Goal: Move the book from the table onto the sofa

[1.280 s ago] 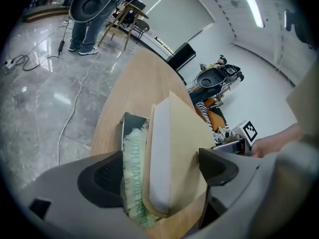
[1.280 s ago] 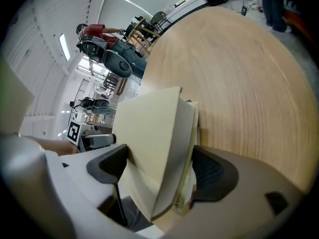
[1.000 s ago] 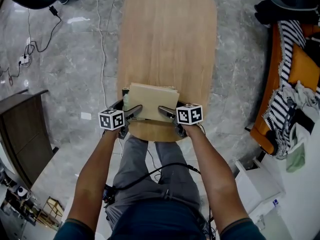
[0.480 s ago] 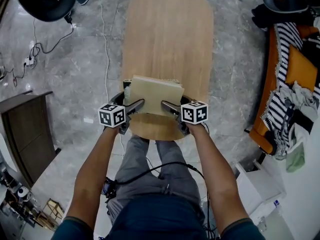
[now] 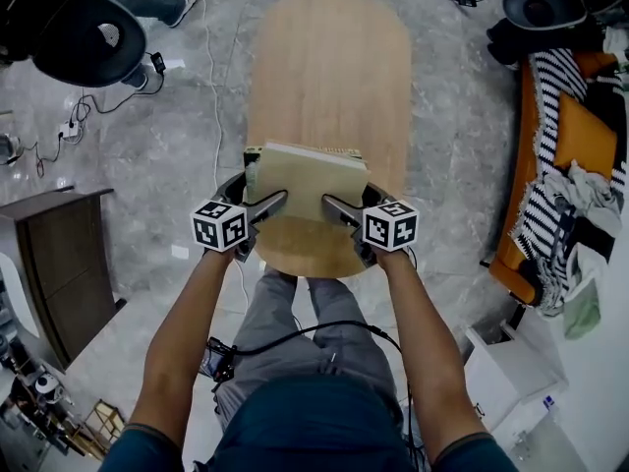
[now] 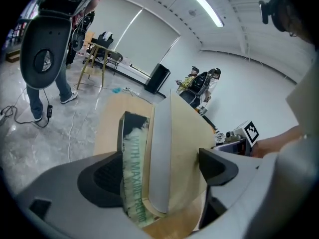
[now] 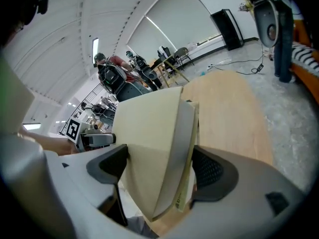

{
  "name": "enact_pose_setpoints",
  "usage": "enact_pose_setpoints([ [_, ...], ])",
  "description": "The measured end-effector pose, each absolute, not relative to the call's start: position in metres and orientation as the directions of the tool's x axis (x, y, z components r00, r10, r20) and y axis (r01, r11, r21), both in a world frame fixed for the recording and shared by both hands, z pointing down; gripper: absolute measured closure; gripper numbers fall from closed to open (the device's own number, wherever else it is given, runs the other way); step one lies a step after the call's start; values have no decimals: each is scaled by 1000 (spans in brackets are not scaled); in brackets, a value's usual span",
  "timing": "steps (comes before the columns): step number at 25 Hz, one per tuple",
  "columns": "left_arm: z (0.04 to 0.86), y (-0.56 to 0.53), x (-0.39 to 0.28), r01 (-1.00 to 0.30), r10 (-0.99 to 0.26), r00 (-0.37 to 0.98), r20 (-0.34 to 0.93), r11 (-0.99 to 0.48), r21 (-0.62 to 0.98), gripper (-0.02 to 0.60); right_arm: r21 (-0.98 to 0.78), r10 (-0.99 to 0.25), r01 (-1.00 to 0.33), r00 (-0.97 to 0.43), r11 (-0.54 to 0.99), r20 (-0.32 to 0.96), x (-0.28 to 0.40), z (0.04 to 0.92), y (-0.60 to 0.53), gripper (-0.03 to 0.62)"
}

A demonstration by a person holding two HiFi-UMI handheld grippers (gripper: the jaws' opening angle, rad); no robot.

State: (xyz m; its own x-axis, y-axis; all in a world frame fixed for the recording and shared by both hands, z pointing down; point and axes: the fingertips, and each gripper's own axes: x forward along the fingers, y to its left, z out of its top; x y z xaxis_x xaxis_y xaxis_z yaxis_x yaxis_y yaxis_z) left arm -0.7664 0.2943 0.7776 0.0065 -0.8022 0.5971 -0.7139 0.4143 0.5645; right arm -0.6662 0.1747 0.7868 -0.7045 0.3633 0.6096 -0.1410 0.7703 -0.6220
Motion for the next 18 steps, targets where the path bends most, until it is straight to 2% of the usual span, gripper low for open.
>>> enact_pose_setpoints([
  [18, 596, 246, -760, -845, -901, -109, 421, 307, 438, 107, -495, 231, -21, -867, 869, 442, -657, 611, 128, 171],
])
